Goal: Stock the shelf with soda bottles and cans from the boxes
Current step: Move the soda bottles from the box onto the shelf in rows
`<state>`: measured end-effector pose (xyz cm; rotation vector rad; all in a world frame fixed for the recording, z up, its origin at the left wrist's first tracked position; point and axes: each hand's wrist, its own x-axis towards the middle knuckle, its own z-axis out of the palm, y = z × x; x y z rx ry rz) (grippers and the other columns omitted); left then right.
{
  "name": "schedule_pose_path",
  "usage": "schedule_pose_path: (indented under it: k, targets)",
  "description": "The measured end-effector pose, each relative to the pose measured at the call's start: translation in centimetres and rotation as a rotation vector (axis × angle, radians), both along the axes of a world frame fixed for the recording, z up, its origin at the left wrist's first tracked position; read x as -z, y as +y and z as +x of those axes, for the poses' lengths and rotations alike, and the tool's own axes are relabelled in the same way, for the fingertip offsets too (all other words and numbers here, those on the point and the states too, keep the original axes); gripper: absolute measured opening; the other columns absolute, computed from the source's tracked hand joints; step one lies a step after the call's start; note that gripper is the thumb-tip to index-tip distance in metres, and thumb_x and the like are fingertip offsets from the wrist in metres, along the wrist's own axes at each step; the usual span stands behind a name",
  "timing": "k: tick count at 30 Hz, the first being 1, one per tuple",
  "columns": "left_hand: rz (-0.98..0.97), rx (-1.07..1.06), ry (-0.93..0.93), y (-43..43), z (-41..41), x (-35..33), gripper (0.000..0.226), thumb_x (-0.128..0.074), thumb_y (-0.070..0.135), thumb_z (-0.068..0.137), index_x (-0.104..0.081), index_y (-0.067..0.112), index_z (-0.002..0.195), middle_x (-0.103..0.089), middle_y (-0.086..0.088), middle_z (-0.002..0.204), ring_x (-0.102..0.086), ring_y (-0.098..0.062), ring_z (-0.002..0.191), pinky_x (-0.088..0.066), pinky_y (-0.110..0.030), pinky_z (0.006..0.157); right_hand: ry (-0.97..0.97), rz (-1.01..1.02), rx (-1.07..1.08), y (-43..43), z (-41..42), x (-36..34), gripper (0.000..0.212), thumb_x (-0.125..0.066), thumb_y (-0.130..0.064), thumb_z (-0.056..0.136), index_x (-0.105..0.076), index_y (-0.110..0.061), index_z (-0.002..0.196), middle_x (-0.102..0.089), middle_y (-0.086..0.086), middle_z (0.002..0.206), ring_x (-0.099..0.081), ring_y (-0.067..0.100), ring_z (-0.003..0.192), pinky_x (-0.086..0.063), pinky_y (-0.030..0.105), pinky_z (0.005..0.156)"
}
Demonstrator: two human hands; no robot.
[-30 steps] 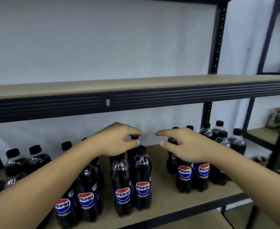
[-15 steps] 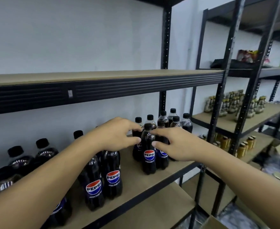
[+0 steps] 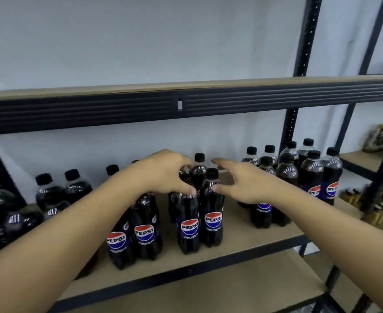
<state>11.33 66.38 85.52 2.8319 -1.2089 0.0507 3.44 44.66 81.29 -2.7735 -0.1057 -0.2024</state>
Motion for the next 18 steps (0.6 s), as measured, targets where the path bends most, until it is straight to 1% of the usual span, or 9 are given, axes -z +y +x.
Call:
schedule_pose_path:
  k: [2,4,6,8,11,13,15,18]
  targets:
    - [0.006,-0.027,0.042,0.0,0.0,1.0,0.064,-0.081,0.058,0.077,-0.058,0.033,0.13,-0.063,0.01,0.106,-0.059,-0.016,0.096,-0.048,-0.031,0.076,0.045,0.03,-0.003,0.4,0.7,0.3,0.078,-0.067,-0.044,0.094,-0.024,-0.034,0.158,-0.051,-0.001,0.151,-0.05,0.021,0.135,-0.039,0.028,0.106]
    - [-0.025,-0.039,0.067,-0.2,0.2,2.1,0.056,-0.083,0.052,0.077,-0.06,0.03,0.123,-0.064,0.008,0.102,-0.059,-0.015,0.089,-0.046,-0.031,0.07,0.059,0.084,0.001,0.5,1.3,0.9,0.072,-0.069,-0.042,0.093,-0.03,-0.039,0.153,-0.061,-0.004,0.139,-0.057,0.018,0.125,-0.045,0.033,0.106]
    - [-0.08,-0.052,0.07,-0.3,0.4,2.7,0.052,-0.084,0.048,0.078,-0.061,0.03,0.12,-0.063,0.006,0.1,-0.059,-0.015,0.087,-0.044,-0.031,0.068,0.039,0.135,0.016,0.2,1.6,1.6,0.062,-0.069,-0.039,0.093,-0.038,-0.041,0.146,-0.067,-0.006,0.123,-0.062,0.016,0.115,-0.049,0.038,0.103]
    - [-0.105,-0.06,0.066,-0.3,0.5,2.9,0.054,-0.084,0.046,0.078,-0.061,0.029,0.124,-0.062,0.006,0.103,-0.059,-0.016,0.089,-0.045,-0.03,0.07,0.008,0.167,0.016,0.0,1.8,2.1,0.056,-0.07,-0.039,0.092,-0.042,-0.043,0.14,-0.069,-0.008,0.115,-0.065,0.014,0.11,-0.052,0.04,0.1]
    - [-0.103,-0.058,0.065,-0.4,0.8,2.7,0.056,-0.084,0.044,0.08,-0.061,0.027,0.128,-0.063,0.004,0.108,-0.06,-0.018,0.093,-0.05,-0.033,0.076,-0.016,0.203,0.001,0.0,2.2,2.1,0.053,-0.071,-0.038,0.092,-0.045,-0.042,0.137,-0.069,-0.01,0.115,-0.064,0.011,0.11,-0.052,0.039,0.099]
    - [-0.104,-0.063,0.07,-0.4,1.0,2.6,0.054,-0.084,0.042,0.08,-0.062,0.027,0.127,-0.064,0.003,0.109,-0.061,-0.019,0.096,-0.054,-0.038,0.083,-0.027,0.213,0.006,0.2,2.3,2.2,0.054,-0.071,-0.038,0.092,-0.045,-0.042,0.138,-0.069,-0.009,0.115,-0.063,0.011,0.11,-0.052,0.039,0.099]
    - [-0.098,-0.069,0.074,-0.4,1.2,2.7,0.054,-0.083,0.041,0.081,-0.061,0.027,0.128,-0.065,0.003,0.11,-0.061,-0.019,0.097,-0.054,-0.041,0.086,-0.03,0.216,0.016,0.3,2.3,2.3,0.054,-0.071,-0.039,0.091,-0.044,-0.044,0.138,-0.069,-0.008,0.114,-0.064,0.012,0.11,-0.052,0.039,0.099]
    - [-0.08,-0.059,0.072,-0.4,1.0,2.5,0.061,-0.08,0.045,0.083,-0.057,0.03,0.137,-0.065,0.004,0.119,-0.061,-0.018,0.104,-0.054,-0.038,0.09,-0.017,0.213,0.008,0.3,2.0,2.2,0.057,-0.069,-0.04,0.093,-0.041,-0.045,0.143,-0.067,-0.009,0.124,-0.062,0.013,0.117,-0.05,0.037,0.103]
